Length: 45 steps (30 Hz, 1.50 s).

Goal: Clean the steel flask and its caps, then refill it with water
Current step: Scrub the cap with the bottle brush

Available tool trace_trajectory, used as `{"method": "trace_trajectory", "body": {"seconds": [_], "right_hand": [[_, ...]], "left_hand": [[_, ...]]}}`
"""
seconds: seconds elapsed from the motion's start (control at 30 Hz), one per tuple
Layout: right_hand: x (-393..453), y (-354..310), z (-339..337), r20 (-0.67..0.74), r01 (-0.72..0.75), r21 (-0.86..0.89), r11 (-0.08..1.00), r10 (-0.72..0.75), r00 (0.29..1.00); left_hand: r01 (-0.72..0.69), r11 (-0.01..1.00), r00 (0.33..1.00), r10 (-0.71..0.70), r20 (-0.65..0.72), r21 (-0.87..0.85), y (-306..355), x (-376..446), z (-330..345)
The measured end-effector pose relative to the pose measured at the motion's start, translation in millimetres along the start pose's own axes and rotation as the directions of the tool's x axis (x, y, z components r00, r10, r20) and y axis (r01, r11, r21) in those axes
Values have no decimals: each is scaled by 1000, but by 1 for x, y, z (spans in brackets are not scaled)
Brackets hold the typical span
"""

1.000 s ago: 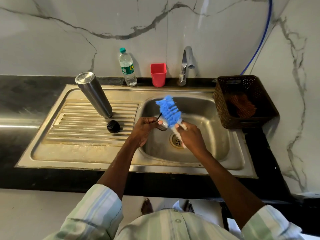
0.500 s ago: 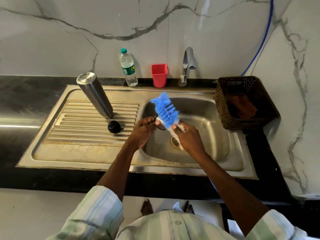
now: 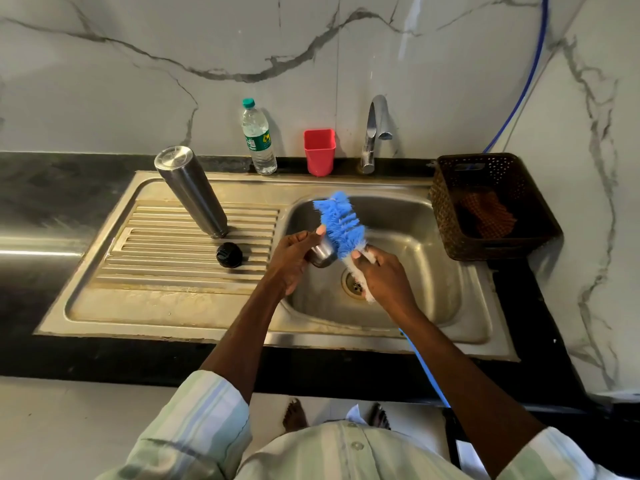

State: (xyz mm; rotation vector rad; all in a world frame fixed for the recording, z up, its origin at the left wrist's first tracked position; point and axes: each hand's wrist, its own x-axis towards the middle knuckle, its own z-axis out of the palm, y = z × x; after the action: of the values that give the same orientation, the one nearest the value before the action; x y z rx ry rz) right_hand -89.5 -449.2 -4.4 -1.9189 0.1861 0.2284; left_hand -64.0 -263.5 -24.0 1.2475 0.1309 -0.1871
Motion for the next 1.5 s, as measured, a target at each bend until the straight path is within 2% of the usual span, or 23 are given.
{"method": "trace_trajectory", "body": {"seconds": [0.13, 0.3, 0.43, 0.53, 0.67, 0.77, 0.87, 1.0, 1.1, 1.23, 1.3, 1.4, 1.5], "right_hand": [[4, 3, -1, -11, 2, -71, 997, -3, 1000], [-6, 1, 4, -2, 149, -192, 970, -152, 988], [7, 0, -1, -66, 11, -113, 994, -18, 998], [3, -2, 2, -14, 101, -173, 980, -105, 994], [15, 2, -4, -41, 3, -124, 992, -8, 999], [7, 0, -4, -38, 58, -113, 992, -62, 997], [2, 4, -3, -34, 105, -84, 991, -109, 994], [13, 8, -5, -34, 7, -39, 999, -9, 999], [8, 5, -4, -20, 65, -40, 997, -66, 998], [16, 5, -5, -13, -32, 13, 999, 32, 999], [15, 3, -5, -15, -23, 7, 1000, 23, 1000], [11, -1, -3, -6, 29, 13, 999, -29, 1000], [18, 1, -3, 6, -60, 56, 997, 60, 998]], "left_hand": [[-19, 993, 1000, 19, 2, 117, -3, 7, -2], [-37, 979, 998, 44, -34, 199, -3, 8, -3], [-68, 973, 997, 74, -19, 223, -7, 2, 0], [-90, 973, 995, 97, -21, 211, -9, 1, -9], [-96, 977, 995, 96, 9, 190, -2, -3, -6], [-115, 979, 993, 116, 6, 168, 6, -1, -6], [-118, 969, 993, 114, 31, 219, 5, 0, -12], [-81, 989, 995, 73, 62, 126, -5, -2, -13], [-71, 992, 997, 68, 38, 100, -8, 1, -17], [-33, 999, 999, 33, 34, -8, -5, 0, -12], [-23, 998, 999, 25, 28, -53, 0, -2, -10], [-46, 999, 999, 47, 27, -27, 4, -1, -11], [-28, 998, 999, 28, 16, -54, 3, -4, -9]]}}
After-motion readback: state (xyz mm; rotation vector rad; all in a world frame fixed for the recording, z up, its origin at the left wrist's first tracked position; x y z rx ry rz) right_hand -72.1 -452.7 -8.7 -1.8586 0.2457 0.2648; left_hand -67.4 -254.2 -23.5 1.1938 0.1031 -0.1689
